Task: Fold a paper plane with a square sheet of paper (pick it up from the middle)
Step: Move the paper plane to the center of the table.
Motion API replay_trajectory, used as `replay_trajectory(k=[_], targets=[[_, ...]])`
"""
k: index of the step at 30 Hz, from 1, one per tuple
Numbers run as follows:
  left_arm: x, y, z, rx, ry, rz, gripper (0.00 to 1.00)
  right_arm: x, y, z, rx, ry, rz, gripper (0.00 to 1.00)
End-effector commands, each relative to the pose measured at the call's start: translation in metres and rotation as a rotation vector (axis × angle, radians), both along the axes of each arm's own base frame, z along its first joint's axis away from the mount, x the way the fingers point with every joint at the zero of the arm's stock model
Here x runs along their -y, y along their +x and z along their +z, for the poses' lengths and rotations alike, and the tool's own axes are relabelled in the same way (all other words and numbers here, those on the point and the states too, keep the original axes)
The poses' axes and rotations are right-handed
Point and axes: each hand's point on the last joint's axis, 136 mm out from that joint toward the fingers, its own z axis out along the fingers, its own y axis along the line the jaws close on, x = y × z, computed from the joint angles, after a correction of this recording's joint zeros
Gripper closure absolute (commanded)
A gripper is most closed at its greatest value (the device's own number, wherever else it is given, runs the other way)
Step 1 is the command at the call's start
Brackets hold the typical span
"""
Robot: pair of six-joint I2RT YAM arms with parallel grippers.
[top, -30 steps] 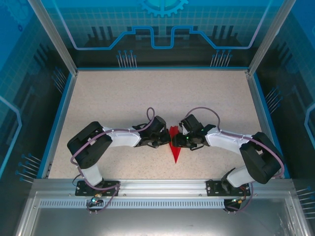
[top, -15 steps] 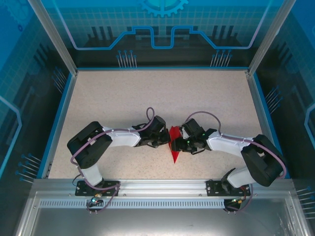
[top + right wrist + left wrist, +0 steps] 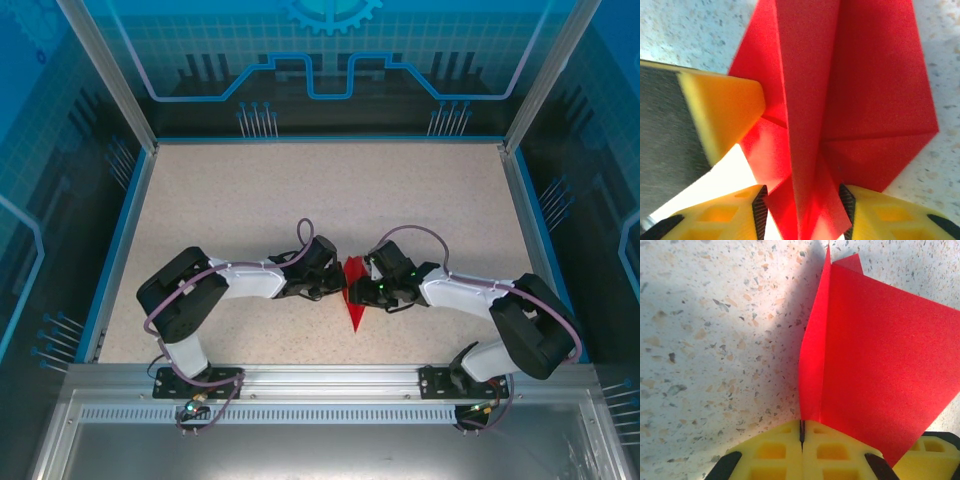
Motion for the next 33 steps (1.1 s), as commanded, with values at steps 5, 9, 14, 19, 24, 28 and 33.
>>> replay_trajectory(k=[5,9,14,19,24,28,33], targets=[[-0.005,-0.003,-0.012,-0.027,0.014,0.003,1.0,-0.008,-0.004,0.0,0.013,0.032,-0.026,0.57],[-0.004,-0.002,-0.011,-0.024,0.013,0.001,1.0,-0.002,-0.011,-0.008,0.006,-0.025,-0.027,0.6],[-0.004,-0.003,-0.01,-0.022,0.01,0.001,1.0,0.0,-0.014,-0.014,0.004,-0.067,-0.027,0.62],[-0.006,-0.001,-0.004,-0.016,0.013,0.003,0.94,0.005,-0.011,-0.013,0.015,-0.112,-0.038,0.66],[-0.011,0.004,0.01,0.002,0.012,0.017,0.81,0.011,-0.009,-0.012,0.014,-0.15,-0.059,0.82],[-0.023,0.008,0.019,0.013,0.025,0.04,0.69,0.013,-0.008,-0.009,0.017,-0.173,-0.06,0.89],[-0.056,0.012,0.033,0.03,0.1,0.122,0.44,0.022,0.0,0.002,0.058,-0.252,-0.044,0.94]])
